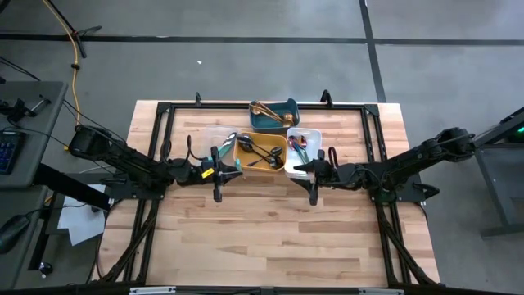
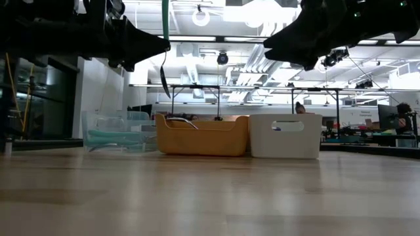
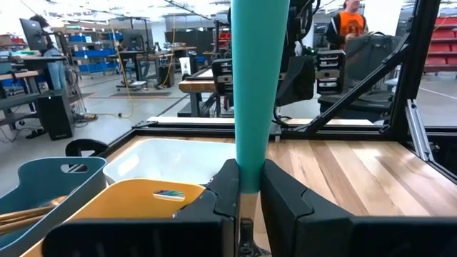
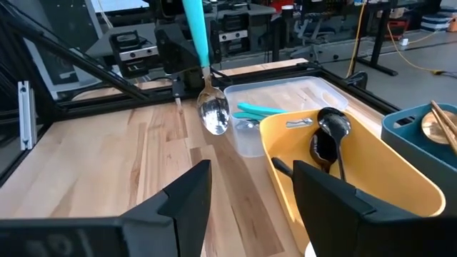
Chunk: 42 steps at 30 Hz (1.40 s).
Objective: Sort silverware by color (type)
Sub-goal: Put the turquoise blue spoon into the transparent bin
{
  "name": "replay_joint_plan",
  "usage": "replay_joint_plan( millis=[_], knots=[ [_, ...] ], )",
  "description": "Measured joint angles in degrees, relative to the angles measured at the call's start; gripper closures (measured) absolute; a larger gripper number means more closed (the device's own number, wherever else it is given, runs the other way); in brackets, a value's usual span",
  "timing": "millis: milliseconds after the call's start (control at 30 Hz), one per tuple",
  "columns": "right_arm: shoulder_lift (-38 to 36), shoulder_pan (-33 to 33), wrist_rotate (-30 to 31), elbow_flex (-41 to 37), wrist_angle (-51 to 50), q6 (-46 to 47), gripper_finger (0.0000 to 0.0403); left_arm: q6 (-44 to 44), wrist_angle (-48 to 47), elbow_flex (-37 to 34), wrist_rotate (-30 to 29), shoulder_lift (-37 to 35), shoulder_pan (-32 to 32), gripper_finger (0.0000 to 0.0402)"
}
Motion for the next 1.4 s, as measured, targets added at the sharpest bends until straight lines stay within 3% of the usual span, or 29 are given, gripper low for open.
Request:
replay_joint_plan(
  millis=[1400],
  knots=[
    [0.01,0.00,-0.96,0.00,-0.20,-0.88,0.0213,1.39,0.00,0.00,-0.11,0.00,0.00,0.0377]
  ],
)
